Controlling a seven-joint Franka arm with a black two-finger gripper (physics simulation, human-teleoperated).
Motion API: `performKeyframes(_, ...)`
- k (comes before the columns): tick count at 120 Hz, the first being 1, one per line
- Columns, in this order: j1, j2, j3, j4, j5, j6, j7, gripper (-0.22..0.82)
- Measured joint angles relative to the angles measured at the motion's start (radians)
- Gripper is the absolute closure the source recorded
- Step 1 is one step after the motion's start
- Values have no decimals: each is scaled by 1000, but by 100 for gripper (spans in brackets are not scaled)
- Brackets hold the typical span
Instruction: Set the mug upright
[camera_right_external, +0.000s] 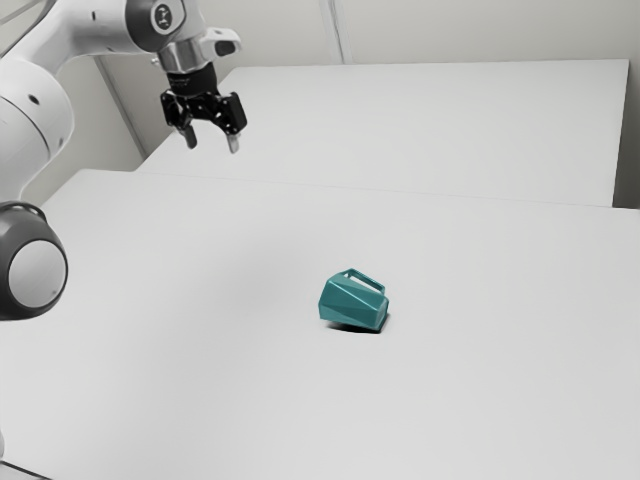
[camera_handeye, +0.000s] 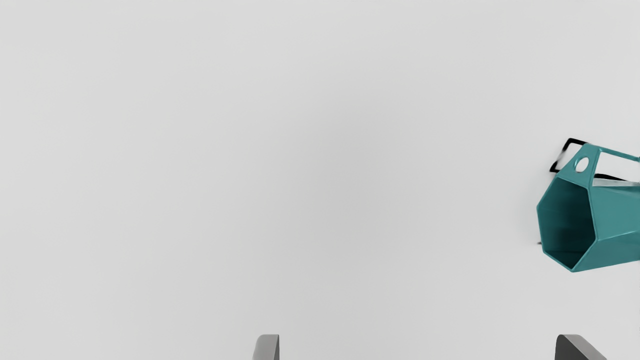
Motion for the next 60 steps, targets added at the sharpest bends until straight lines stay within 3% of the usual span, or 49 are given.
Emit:
performKeyframes(45,-9,-5,-13,-19,-21,45,6,0)
performKeyframes(60,-28,-25,15,-131,-139,60,7,0)
